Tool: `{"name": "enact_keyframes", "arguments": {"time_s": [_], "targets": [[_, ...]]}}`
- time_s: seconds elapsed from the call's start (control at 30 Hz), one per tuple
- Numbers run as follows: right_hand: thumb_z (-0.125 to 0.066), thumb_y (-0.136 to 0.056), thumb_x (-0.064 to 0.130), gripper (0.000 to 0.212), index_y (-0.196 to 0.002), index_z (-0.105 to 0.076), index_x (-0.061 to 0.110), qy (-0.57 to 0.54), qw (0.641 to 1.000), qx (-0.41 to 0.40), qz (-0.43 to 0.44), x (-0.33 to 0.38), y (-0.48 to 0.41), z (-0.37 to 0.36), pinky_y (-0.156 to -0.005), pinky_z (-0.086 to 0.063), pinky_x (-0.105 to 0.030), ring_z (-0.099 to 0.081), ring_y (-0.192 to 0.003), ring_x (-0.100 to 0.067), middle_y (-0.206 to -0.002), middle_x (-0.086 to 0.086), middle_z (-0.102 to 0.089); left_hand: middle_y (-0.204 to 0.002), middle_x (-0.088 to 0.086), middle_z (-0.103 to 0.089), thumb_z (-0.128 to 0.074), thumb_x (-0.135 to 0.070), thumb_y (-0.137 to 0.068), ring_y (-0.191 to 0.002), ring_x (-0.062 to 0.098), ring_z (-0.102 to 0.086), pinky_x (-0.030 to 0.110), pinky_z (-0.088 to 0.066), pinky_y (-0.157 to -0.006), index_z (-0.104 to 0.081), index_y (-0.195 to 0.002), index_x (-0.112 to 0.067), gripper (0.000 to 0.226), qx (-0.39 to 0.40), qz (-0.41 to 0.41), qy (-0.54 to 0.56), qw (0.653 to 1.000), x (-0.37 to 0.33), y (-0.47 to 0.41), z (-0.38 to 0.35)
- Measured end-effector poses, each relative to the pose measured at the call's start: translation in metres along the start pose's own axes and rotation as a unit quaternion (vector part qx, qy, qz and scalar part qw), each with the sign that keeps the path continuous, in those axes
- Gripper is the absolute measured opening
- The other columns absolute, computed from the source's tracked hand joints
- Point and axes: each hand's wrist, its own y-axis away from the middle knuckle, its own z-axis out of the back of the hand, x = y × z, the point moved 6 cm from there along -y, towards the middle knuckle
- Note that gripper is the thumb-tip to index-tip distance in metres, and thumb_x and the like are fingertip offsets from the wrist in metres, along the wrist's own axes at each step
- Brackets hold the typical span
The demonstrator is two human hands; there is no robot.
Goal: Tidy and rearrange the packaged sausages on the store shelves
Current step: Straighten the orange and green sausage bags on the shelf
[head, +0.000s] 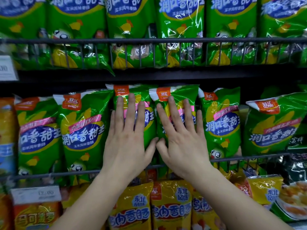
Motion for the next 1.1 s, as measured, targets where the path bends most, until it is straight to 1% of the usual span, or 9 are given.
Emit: {"name": "enact_keyframes", "arguments": {"time_s": [0.17,0.3,0.4,0.47,0.63,0.83,0.93,1.0,1.1], "targets": [[-0.036,-0.087,0.046,0.086,-0.156,0.012,0.027,-0.026,1.000,0.002,-0.008,-0.006,-0.014,0.001,-0.120,-0.001,-0.058,0.017,-0.150,-0.028,-0.164,0.005,0.015,-0.164,0.011,0.014,-0.029,-0.065,-0.090,-0.150,0.033,0.016,0.049,-0.009,-0.121,0.000,-0.158,-0.011,0.092,0.001,-0.001,0.034,0.999,-0.001,0.000,-0.005],[-0.033,-0.090,0.045,0.082,-0.156,0.014,0.027,-0.051,0.999,-0.002,-0.018,-0.003,-0.007,-0.002,-0.121,-0.002,-0.057,0.019,-0.150,-0.026,-0.164,0.007,0.016,-0.164,0.009,0.016,-0.035,-0.064,-0.089,-0.150,0.031,0.016,0.051,-0.018,-0.121,0.001,-0.158,-0.012,0.093,0.008,-0.015,0.067,0.998,-0.002,0.006,-0.009],[-0.031,-0.094,0.047,0.078,-0.156,0.012,0.027,-0.053,0.998,-0.009,-0.031,-0.001,0.002,-0.005,-0.121,-0.003,-0.055,0.017,-0.151,-0.025,-0.164,0.008,0.015,-0.164,0.011,0.014,-0.040,-0.064,-0.087,-0.151,0.033,0.014,0.053,-0.020,-0.120,0.000,-0.157,-0.010,0.097,0.014,-0.028,0.050,0.998,-0.002,0.014,-0.011],[-0.031,-0.096,0.049,0.077,-0.156,0.011,0.027,-0.049,0.998,-0.014,-0.040,0.000,0.002,-0.005,-0.121,-0.004,-0.055,0.016,-0.151,-0.024,-0.164,0.008,0.014,-0.164,0.012,0.012,-0.041,-0.065,-0.086,-0.151,0.034,0.012,0.054,-0.020,-0.119,0.000,-0.157,-0.010,0.099,0.018,-0.032,0.043,0.998,-0.003,0.017,-0.013],[-0.030,-0.098,0.051,0.075,-0.157,0.009,0.026,-0.045,0.998,-0.013,-0.045,0.002,0.005,-0.005,-0.121,-0.008,-0.057,0.016,-0.151,-0.025,-0.164,0.008,0.013,-0.164,0.014,0.012,-0.036,-0.066,-0.088,-0.151,0.036,0.011,0.050,-0.011,-0.118,0.002,-0.157,-0.009,0.098,0.027,-0.026,0.020,0.999,-0.004,0.020,-0.014],[-0.031,-0.098,0.049,0.075,-0.157,0.009,0.025,-0.080,0.997,-0.004,0.000,0.001,0.011,-0.003,-0.121,-0.006,-0.056,0.018,-0.150,-0.025,-0.165,0.007,0.014,-0.164,0.011,0.016,-0.036,-0.065,-0.088,-0.151,0.033,0.013,0.053,-0.014,-0.118,0.003,-0.157,-0.012,0.096,0.041,-0.019,0.047,0.998,-0.002,0.024,-0.011],[-0.037,-0.097,0.046,0.074,-0.158,0.000,0.027,-0.126,0.991,-0.011,0.031,-0.004,0.016,0.002,-0.122,-0.002,-0.054,0.016,-0.151,-0.022,-0.165,0.008,0.009,-0.165,0.004,0.016,-0.038,-0.063,-0.087,-0.151,0.027,0.014,0.052,-0.011,-0.119,0.002,-0.158,-0.017,0.094,0.039,-0.010,0.089,0.995,-0.002,0.028,-0.006],[-0.043,-0.095,0.043,0.073,-0.158,-0.008,0.028,-0.154,0.987,-0.027,0.045,-0.009,0.023,0.005,-0.122,-0.004,-0.052,0.012,-0.152,-0.019,-0.166,0.009,0.003,-0.165,0.002,0.013,-0.041,-0.061,-0.087,-0.152,0.024,0.013,0.052,-0.012,-0.119,-0.003,-0.158,-0.018,0.091,0.034,-0.002,0.111,0.993,-0.005,0.033,-0.003],[-0.054,-0.093,0.036,0.071,-0.156,-0.023,0.026,-0.189,0.977,-0.083,0.048,-0.022,0.041,0.012,-0.119,-0.020,-0.056,-0.005,-0.153,-0.020,-0.164,0.005,-0.015,-0.166,0.000,0.008,-0.042,-0.060,-0.087,-0.152,0.023,0.010,0.054,-0.015,-0.119,-0.010,-0.158,-0.018,0.088,0.028,0.011,0.129,0.991,-0.015,0.042,0.001]]}}
